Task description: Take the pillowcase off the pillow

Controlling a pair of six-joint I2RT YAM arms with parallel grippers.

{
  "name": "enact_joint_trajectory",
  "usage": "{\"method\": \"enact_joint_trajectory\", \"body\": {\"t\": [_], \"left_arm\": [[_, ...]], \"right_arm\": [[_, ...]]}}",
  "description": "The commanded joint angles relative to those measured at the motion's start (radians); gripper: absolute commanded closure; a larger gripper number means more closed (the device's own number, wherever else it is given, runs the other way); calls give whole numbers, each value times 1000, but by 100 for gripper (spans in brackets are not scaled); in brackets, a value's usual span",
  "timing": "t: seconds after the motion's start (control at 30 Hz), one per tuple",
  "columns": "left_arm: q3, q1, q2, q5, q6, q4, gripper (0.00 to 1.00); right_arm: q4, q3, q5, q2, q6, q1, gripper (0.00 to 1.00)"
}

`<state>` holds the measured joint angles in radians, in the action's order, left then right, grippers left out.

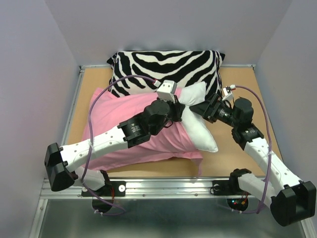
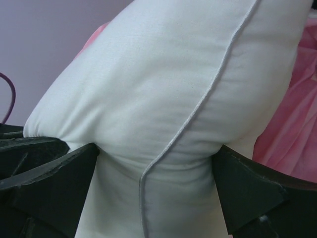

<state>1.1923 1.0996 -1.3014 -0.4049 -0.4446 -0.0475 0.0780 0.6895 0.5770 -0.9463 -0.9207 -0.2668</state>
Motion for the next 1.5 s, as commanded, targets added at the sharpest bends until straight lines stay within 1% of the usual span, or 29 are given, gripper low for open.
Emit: {"method": "enact_joint_trajectory", "body": {"t": [0.0, 0.03, 0.1, 0.13, 0.17, 0.2, 0.23, 0.3, 0.33, 0.37, 0.4, 0.43, 0.47, 0.5, 0.53, 0.6, 0.63, 0.7, 0.77, 0.8, 0.83, 0.87, 0.93, 1.1, 1.23, 1.33, 1.37, 1.43, 1.47], "left_arm": [[104, 17, -27, 153, -60, -244, 100], [107, 17, -36, 162, -63, -244, 100], [113, 17, -64, 187, -77, -247, 100], [119, 17, -70, 204, -81, -250, 100], [122, 17, -78, 213, -82, -255, 100], [131, 17, -90, 219, -85, -253, 100], [136, 17, -93, 224, -85, -255, 100], [138, 17, -91, 215, -86, -249, 100], [136, 17, -82, 209, -85, -249, 100], [136, 17, -75, 196, -80, -247, 99], [136, 17, -69, 193, -75, -247, 94], [136, 17, -52, 189, -62, -239, 79], [136, 17, -44, 190, -56, -236, 67], [135, 17, -21, 193, -46, -233, 45], [132, 17, -9, 195, -34, -230, 39], [121, 20, 40, 187, -10, -216, 29], [112, 22, 57, 175, -5, -203, 27], [109, 23, 108, 131, 7, -139, 25], [116, 25, 138, 28, 1, -57, 25], [124, 25, 149, -18, -11, -2, 25], [125, 26, 174, -88, -32, 105, 25], [116, 25, 197, -118, -45, 179, 24], [70, 26, 221, -173, -88, 221, 22], [-45, 26, 296, -203, -160, 256, 17], [-146, 25, 329, -143, -166, 198, 13], [-180, 22, 333, -118, -164, 149, 12], [-180, 17, 329, -118, -163, 149, 13], [-175, -1, 312, -126, -174, 179, 26], [-175, -10, 309, -129, -175, 187, 36]], "right_arm": [[230, 5, 101, 17, -82, -15, 0], [233, 10, 100, 20, -87, -15, 0], [227, 31, 101, 17, -89, -15, 5], [224, 36, 106, 12, -86, -15, 12], [224, 41, 104, 11, -87, -15, 16], [221, 45, 106, 4, -87, -15, 28], [217, 47, 104, 3, -87, -17, 36], [204, 48, 98, 0, -83, -15, 56], [195, 50, 95, -3, -78, -15, 68], [187, 51, 90, -5, -75, -15, 88], [175, 57, 81, -5, -58, -17, 98], [123, 76, 51, -2, -43, -17, 99], [99, 88, 32, 3, -29, -17, 99], [68, 105, 6, 9, 3, -17, 99], [-5, 122, -50, 14, 25, -15, 100], [-75, 184, -104, 14, 86, -17, 100], [-151, 208, -129, 9, 106, -15, 99], [-202, 252, -193, -8, 152, -15, 99], [-231, 265, -221, -11, 167, -15, 99], [-234, 269, -227, -9, 175, -15, 99], [-241, 278, -233, -11, 180, -15, 99], [-245, 286, -235, -14, 187, -15, 99], [-257, 303, -244, -22, 194, -15, 99], [-268, 340, -246, -32, 200, -15, 100], [-294, 367, -247, -40, 210, -15, 100], [-305, 380, -250, -45, 212, -15, 100], [-307, 381, -250, -46, 212, -15, 99], [-314, 384, -255, -46, 212, -17, 99], [-316, 387, -253, -46, 212, -15, 99]]}}
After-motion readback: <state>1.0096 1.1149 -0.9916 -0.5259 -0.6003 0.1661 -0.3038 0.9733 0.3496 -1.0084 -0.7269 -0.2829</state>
